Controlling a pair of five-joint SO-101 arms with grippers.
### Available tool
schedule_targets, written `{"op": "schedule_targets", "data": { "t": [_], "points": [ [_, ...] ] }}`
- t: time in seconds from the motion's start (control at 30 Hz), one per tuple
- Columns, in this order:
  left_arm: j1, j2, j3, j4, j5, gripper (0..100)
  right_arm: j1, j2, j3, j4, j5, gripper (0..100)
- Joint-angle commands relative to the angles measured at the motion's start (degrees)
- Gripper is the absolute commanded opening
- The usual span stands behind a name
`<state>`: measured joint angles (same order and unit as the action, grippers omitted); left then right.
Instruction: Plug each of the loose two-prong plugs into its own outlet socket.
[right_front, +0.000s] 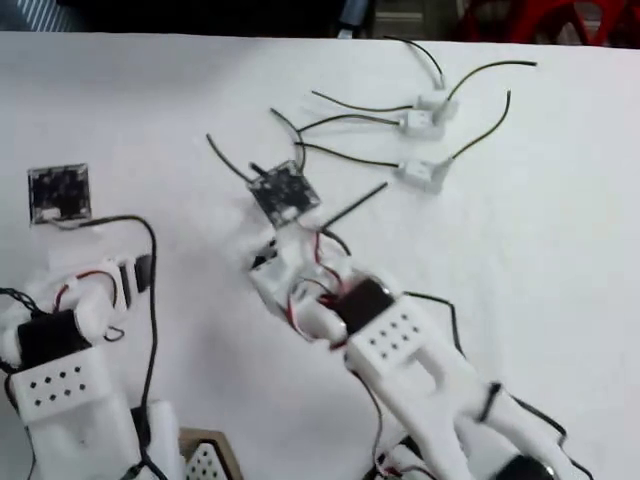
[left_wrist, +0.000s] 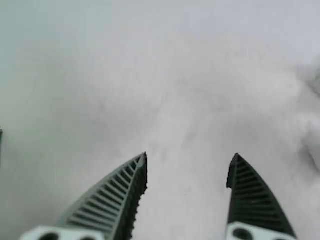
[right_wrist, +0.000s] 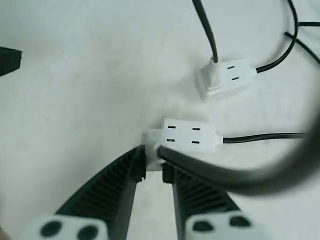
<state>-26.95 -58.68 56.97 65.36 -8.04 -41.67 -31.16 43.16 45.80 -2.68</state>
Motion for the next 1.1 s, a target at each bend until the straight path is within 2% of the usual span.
{"op": "schedule_targets", "data": {
  "t": [0.0,0.27,0.67,1.07],
  "points": [
    [-1.1,-1.2,3.3,-5.3,1.8,26,-0.3,5.8,-5.5,-1.2,0.6,1.7],
    [-0.8,-1.2,4.7,-5.7,1.8,26,1.6,15.8,-6.2,-9.9,0.6,1.7],
    [-1.0,-1.2,4.7,-5.7,1.8,26,2.6,21.4,-6.2,-13.7,0.6,1.7],
    [-1.0,-1.2,5.2,-5.7,1.6,26,4.0,22.9,-6.2,-13.2,0.6,1.7]
  ]
}}
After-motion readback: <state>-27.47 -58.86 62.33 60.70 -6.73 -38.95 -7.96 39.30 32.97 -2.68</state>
